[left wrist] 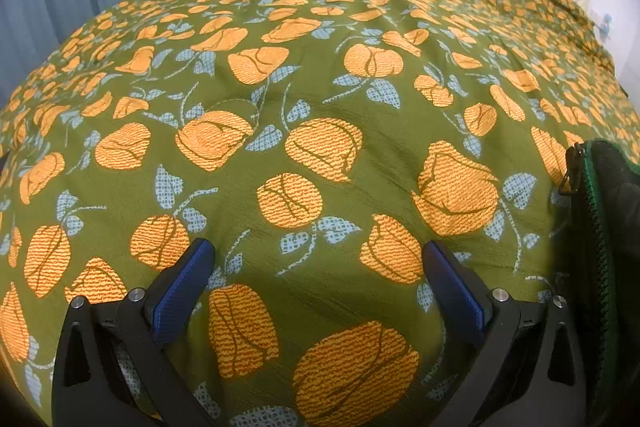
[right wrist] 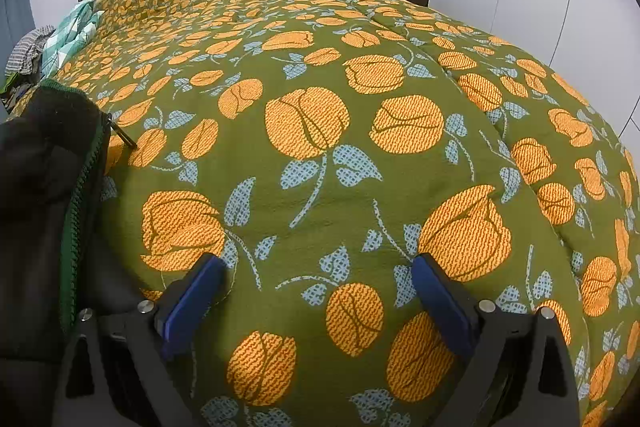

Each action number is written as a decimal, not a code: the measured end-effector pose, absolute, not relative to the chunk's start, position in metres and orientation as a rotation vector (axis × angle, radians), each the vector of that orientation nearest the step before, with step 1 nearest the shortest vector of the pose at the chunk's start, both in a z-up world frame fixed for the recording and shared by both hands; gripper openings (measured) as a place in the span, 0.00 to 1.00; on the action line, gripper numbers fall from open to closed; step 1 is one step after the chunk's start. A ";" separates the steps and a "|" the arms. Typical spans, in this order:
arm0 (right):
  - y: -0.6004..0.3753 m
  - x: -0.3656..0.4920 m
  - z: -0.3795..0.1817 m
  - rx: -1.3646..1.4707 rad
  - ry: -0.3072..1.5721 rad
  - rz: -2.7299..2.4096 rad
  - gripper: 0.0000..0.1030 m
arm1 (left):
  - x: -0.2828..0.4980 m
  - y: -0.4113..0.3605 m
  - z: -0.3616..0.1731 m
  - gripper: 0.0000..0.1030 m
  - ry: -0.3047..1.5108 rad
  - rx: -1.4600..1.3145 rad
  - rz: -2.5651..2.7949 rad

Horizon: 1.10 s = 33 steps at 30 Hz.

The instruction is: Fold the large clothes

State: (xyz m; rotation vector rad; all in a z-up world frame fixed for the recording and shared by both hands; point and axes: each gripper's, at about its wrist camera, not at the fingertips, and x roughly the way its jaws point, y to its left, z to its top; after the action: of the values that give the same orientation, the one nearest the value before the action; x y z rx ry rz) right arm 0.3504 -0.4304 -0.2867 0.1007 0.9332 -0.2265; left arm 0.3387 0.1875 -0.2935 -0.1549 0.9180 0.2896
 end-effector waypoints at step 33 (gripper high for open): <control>-0.430 0.353 -0.289 0.095 0.939 -0.230 0.96 | 0.340 0.187 -0.294 1.00 0.918 -0.157 0.290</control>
State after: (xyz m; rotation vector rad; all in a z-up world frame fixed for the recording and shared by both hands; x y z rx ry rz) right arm 0.3528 -0.4297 -0.2885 0.0946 0.9390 -0.2297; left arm 0.3395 0.1872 -0.2940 -0.1568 0.9183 0.2900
